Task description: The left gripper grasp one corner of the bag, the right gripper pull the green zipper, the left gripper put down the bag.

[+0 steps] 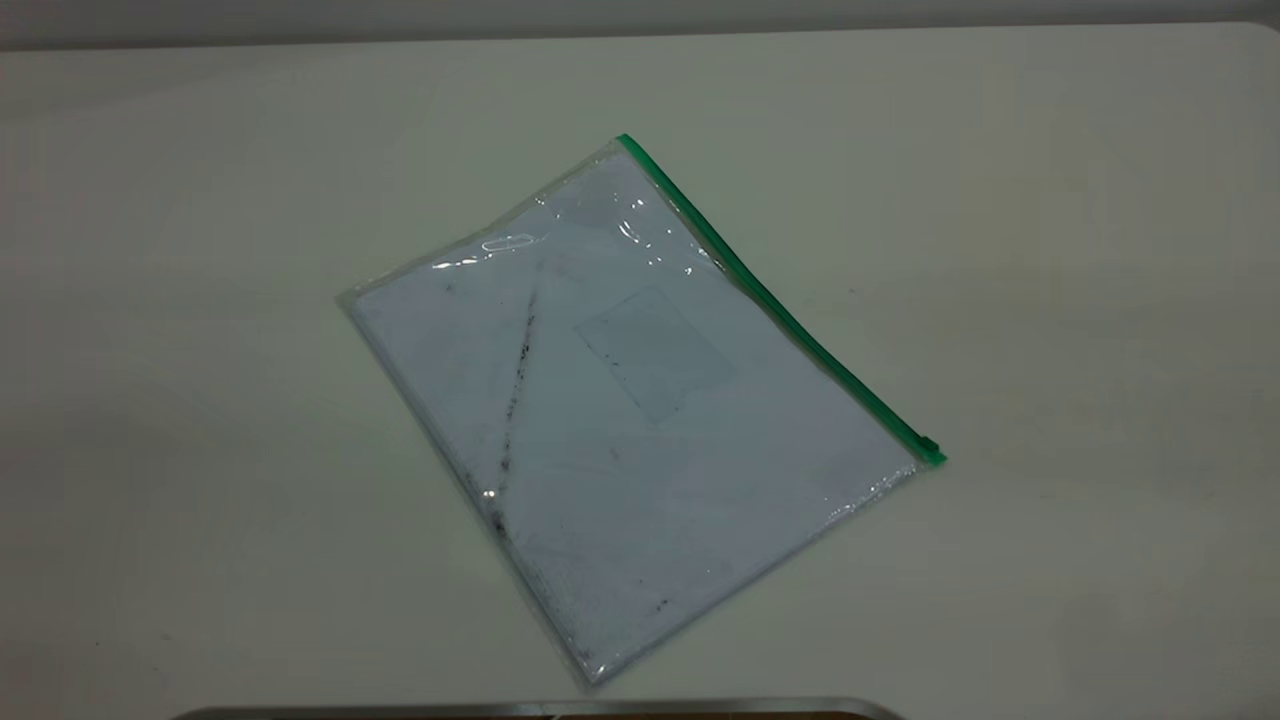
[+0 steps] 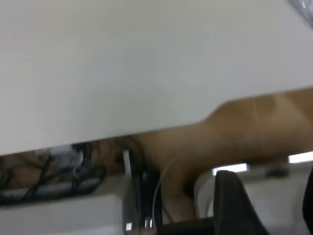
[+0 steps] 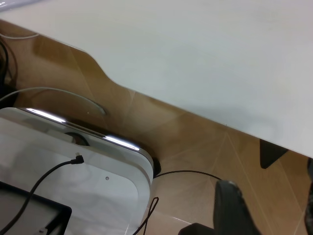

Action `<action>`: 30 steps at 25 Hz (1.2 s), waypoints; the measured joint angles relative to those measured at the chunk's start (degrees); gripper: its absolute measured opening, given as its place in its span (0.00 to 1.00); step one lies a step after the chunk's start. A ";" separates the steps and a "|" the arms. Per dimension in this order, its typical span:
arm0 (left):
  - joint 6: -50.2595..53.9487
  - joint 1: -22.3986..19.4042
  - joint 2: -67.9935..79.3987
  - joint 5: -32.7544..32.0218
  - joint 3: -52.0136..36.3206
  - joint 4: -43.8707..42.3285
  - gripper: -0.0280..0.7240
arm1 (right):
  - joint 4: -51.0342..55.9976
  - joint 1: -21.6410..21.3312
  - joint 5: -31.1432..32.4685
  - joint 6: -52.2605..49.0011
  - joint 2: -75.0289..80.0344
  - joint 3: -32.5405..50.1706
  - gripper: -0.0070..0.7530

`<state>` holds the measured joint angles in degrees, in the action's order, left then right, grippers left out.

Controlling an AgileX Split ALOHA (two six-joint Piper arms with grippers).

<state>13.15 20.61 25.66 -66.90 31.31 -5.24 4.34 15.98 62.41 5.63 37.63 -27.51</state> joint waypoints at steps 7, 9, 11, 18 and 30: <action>-4.88 0.00 -17.13 1.30 -2.50 -1.05 0.58 | 0.00 0.00 0.00 0.00 0.00 0.00 0.54; -8.98 0.00 -19.36 1.53 -3.39 -0.32 0.58 | 0.00 0.00 0.00 0.00 -0.70 0.00 0.54; -12.54 0.00 -20.12 1.70 -3.49 1.55 0.58 | 0.00 -0.28 0.00 0.00 -2.67 0.00 0.54; -15.20 0.00 -20.30 1.87 -3.49 3.82 0.58 | 1.01 -8.68 0.62 0.00 -19.63 0.00 0.54; -15.43 -7.31 -20.44 1.92 -3.49 4.17 0.58 | 1.23 -10.92 2.62 0.00 -38.57 -0.06 0.54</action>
<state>-2.28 13.31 5.22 -64.98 27.81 -1.07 5.57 5.06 65.03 5.63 -0.94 -27.57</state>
